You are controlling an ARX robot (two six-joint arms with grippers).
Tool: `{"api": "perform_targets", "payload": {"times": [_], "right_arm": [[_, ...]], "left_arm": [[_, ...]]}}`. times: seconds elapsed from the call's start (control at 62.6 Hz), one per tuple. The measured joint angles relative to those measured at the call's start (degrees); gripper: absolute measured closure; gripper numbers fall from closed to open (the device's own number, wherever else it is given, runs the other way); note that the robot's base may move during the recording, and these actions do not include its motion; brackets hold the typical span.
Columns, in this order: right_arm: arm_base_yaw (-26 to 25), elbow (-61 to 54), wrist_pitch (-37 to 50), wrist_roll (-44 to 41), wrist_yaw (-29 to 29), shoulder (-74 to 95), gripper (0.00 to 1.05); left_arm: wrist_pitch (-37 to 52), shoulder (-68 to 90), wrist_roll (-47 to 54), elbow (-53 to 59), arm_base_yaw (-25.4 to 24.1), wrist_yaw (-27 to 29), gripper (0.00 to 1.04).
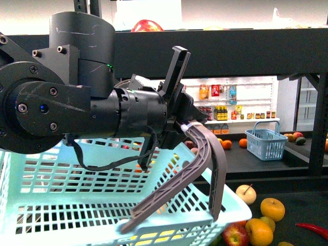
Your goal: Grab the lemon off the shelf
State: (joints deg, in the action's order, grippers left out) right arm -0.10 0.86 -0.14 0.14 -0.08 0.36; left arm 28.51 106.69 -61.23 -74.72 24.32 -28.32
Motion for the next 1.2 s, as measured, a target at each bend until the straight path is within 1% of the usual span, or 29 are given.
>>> {"api": "perform_targets", "payload": {"times": [0.032, 0.176, 0.256, 0.367, 0.431, 0.575, 0.703, 0.831, 1.022, 1.198], "right_arm": [[0.00, 0.00, 0.00, 0.00, 0.00, 0.00, 0.07], [0.00, 0.00, 0.00, 0.02, 0.07, 0.00, 0.07], [0.00, 0.00, 0.00, 0.00, 0.04, 0.00, 0.07], [0.00, 0.00, 0.00, 0.00, 0.04, 0.00, 0.07], [0.00, 0.00, 0.00, 0.02, 0.04, 0.00, 0.07], [0.00, 0.00, 0.00, 0.00, 0.02, 0.00, 0.07], [0.00, 0.00, 0.00, 0.00, 0.04, 0.00, 0.07], [0.00, 0.00, 0.00, 0.00, 0.04, 0.00, 0.07], [0.00, 0.00, 0.00, 0.00, 0.04, 0.00, 0.07], [0.00, 0.00, 0.00, 0.00, 0.04, 0.00, 0.07]], "left_arm": [[1.38, 0.02, -1.31, 0.00, 0.11, 3.61, 0.99], [4.81, 0.04, -2.25, 0.00, -1.25, 9.07, 0.99], [7.28, 0.04, -5.07, 0.00, -2.75, 12.59, 0.99], [11.72, 0.04, -9.62, 0.26, -6.69, 18.93, 0.99], [13.33, 0.04, -11.67, 0.59, -9.35, 21.51, 0.99], [15.32, 0.04, -15.74, 1.99, -15.21, 25.29, 0.99], [18.38, 0.04, -18.69, 4.15, -20.79, 25.79, 0.99], [21.57, 0.02, -21.11, 6.38, -26.16, 24.55, 0.99], [25.35, 0.02, -22.58, 8.59, -33.22, 20.20, 0.99], [26.73, 0.26, -22.56, 9.01, -38.10, 15.56, 0.99]]}}
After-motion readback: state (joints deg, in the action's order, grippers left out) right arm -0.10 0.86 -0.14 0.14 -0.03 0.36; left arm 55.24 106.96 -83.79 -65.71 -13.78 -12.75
